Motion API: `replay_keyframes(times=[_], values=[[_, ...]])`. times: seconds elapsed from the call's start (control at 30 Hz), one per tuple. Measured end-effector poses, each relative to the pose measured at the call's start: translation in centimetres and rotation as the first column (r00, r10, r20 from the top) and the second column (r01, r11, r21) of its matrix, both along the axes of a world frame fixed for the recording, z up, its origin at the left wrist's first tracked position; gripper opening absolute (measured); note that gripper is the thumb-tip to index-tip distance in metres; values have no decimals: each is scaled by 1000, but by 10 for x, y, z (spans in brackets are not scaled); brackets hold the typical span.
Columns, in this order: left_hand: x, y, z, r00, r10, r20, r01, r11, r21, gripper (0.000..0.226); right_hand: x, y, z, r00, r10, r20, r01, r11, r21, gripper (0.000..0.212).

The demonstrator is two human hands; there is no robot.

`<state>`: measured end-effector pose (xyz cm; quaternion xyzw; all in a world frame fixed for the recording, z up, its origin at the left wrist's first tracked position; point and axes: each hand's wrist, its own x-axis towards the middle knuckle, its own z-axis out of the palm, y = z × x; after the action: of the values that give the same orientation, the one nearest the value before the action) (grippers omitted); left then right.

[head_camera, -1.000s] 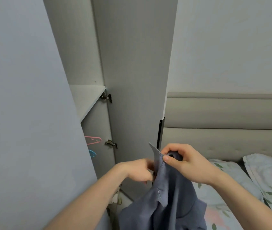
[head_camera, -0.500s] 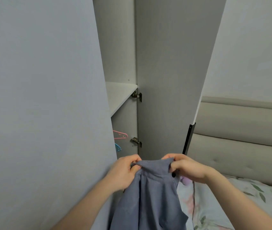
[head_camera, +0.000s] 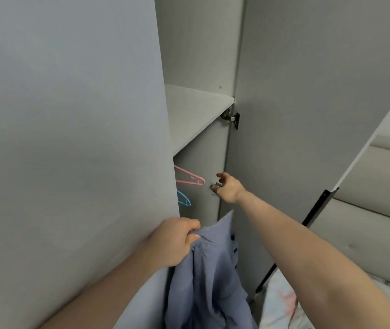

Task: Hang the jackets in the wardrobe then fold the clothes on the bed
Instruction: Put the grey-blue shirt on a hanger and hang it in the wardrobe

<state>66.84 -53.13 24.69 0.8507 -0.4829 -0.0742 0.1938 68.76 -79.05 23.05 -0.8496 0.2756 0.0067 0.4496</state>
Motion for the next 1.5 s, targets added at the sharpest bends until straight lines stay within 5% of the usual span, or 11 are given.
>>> replay_keyframes(times=[0.47,0.63,0.97,1.13,1.33,1.5], values=[[10,-12,-7,1000,-14,-18,13,1000,-11,23,100,3,-51,981,156,-113,-180,951,-250,56],[10,-16,-10,999,-18,-37,18,1000,-7,27,101,0,-54,984,165,-66,-176,954,-244,18],[6,-17,-12,1000,-6,-28,6,1000,11,24,75,-20,-23,978,-73,198,131,946,-298,21],[2,-19,-15,999,-29,-45,28,999,-31,22,32,-29,-19,953,-228,200,274,930,-244,21],[-9,-29,-9,973,-158,-166,137,982,-132,18,-59,-30,-32,919,-380,104,379,925,24,9],[-29,-37,14,935,-276,-223,227,948,-221,22,-154,-5,-22,895,-444,42,428,882,198,26]])
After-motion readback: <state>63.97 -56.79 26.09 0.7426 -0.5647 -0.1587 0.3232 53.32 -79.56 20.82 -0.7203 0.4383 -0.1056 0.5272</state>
